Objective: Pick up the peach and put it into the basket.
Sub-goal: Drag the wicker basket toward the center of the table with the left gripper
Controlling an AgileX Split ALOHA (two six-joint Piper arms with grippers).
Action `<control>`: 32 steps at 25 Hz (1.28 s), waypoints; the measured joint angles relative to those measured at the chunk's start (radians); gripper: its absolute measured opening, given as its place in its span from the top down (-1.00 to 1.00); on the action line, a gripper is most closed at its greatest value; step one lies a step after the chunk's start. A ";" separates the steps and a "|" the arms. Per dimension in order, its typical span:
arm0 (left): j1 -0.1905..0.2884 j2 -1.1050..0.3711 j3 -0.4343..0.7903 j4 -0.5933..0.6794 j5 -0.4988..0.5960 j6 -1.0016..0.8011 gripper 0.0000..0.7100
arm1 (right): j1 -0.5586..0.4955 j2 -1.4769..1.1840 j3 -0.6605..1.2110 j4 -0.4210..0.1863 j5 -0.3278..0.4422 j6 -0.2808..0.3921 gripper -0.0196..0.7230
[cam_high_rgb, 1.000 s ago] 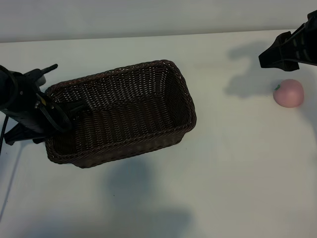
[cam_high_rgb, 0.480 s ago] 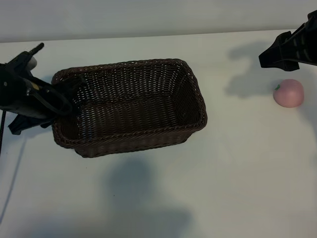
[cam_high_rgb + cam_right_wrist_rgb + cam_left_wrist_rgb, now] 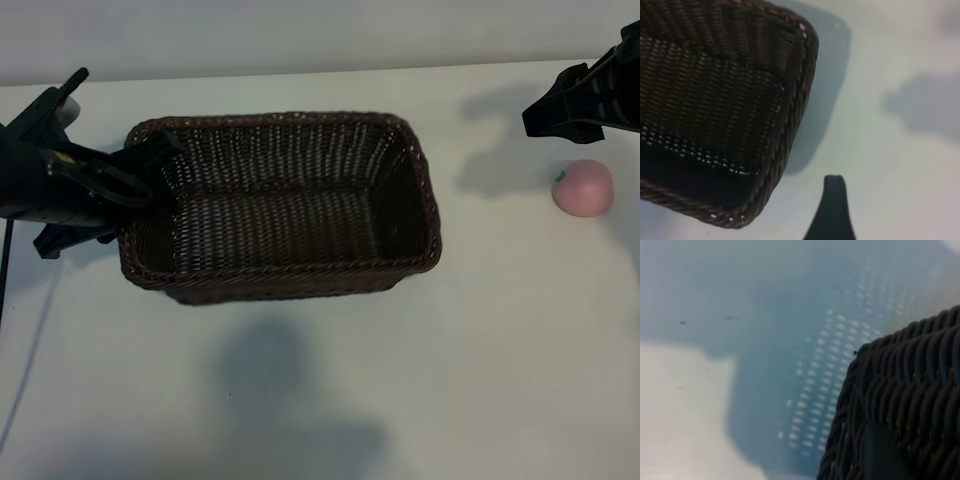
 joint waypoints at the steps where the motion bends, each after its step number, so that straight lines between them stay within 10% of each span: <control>1: 0.000 -0.006 0.000 -0.028 -0.007 0.020 0.08 | 0.000 0.000 0.000 0.000 0.000 0.000 -0.66; 11: 0.010 -0.023 -0.013 -0.258 -0.046 0.270 0.08 | 0.000 0.000 0.000 0.000 0.000 0.001 -0.66; 23: 0.008 0.220 -0.331 -0.291 0.076 0.347 0.08 | 0.000 0.000 0.000 0.000 0.001 0.002 -0.66; 32: -0.085 0.404 -0.437 -0.393 0.073 0.415 0.08 | 0.000 0.000 0.000 0.000 0.002 0.002 -0.66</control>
